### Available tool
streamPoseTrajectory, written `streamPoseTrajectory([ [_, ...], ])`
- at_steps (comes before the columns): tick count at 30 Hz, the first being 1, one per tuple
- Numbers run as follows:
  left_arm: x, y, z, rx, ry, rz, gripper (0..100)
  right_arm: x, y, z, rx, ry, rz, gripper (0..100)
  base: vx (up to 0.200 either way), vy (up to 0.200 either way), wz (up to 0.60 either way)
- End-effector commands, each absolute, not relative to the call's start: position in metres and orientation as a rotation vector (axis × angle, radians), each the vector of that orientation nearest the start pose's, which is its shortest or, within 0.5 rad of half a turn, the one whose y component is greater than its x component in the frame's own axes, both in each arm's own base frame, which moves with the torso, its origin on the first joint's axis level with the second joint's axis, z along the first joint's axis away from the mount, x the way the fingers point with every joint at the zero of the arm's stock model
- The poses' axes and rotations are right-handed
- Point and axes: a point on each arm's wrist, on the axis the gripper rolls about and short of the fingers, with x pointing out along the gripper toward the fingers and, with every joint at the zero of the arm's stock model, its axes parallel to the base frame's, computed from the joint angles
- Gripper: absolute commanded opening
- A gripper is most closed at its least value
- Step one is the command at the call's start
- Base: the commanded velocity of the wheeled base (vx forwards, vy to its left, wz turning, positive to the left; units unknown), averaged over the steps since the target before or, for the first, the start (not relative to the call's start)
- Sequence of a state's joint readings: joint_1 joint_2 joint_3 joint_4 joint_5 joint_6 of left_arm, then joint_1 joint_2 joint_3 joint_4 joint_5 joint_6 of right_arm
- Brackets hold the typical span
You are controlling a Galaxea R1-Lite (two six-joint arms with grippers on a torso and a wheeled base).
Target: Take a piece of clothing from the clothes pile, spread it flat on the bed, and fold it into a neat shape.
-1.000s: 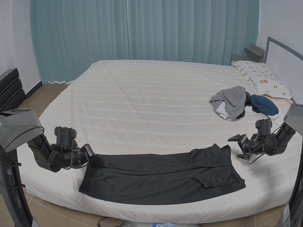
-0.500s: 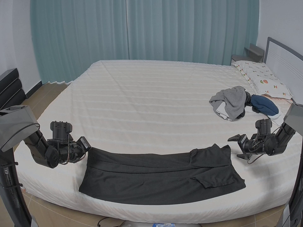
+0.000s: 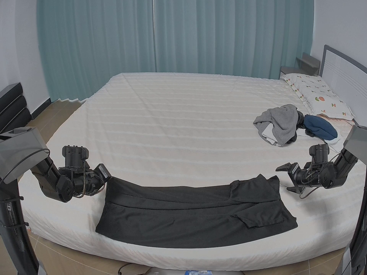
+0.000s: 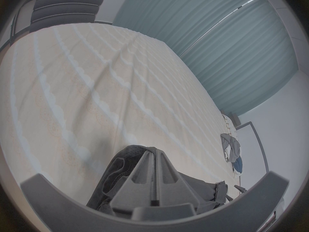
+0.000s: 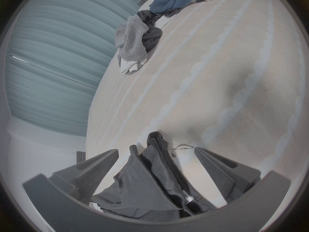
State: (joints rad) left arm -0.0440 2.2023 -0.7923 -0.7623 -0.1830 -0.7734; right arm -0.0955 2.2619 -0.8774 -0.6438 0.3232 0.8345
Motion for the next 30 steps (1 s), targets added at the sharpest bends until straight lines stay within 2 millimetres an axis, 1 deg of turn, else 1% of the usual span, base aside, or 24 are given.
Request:
streamPoseTrajectory([
  [1,0.365,-0.020,0.014,-0.805,0.708,0.053,0,0.372,-0.028,0.004,0.947,0.784,-0.099,100,0.000,0.000,0.00],
  [6,0.368,-0.020,0.011,-0.818,0.715,0.050,0,0.372,-0.028,0.004,0.947,0.785,-0.100,100,0.000,0.000,0.00],
  [7,0.368,-0.021,0.010,-0.816,0.717,0.047,100,0.372,-0.028,0.004,0.947,0.785,-0.100,100,0.000,0.000,0.00],
  [15,0.365,-0.021,0.007,-0.827,0.756,-0.004,100,0.372,-0.028,0.003,0.947,0.786,-0.101,100,0.000,0.000,0.00],
  [18,0.363,-0.016,0.008,-0.825,0.766,-0.042,100,0.372,-0.028,0.003,0.947,0.786,-0.101,100,0.000,0.000,0.00],
  [19,0.360,-0.011,0.007,-0.803,0.780,-0.076,100,0.372,-0.028,0.003,0.948,0.788,-0.102,100,0.000,0.000,0.00],
  [23,0.355,-0.006,0.005,-0.755,0.796,-0.148,100,0.372,-0.028,0.003,0.947,0.787,-0.099,100,0.000,0.000,0.00],
  [27,0.353,-0.005,0.003,-0.699,0.801,-0.203,100,0.372,-0.027,0.002,0.945,0.791,-0.099,100,0.000,0.000,0.00],
  [30,0.351,-0.003,-0.001,-0.656,0.766,-0.272,100,0.372,-0.027,0.002,0.945,0.791,-0.099,100,0.000,0.000,0.00],
])
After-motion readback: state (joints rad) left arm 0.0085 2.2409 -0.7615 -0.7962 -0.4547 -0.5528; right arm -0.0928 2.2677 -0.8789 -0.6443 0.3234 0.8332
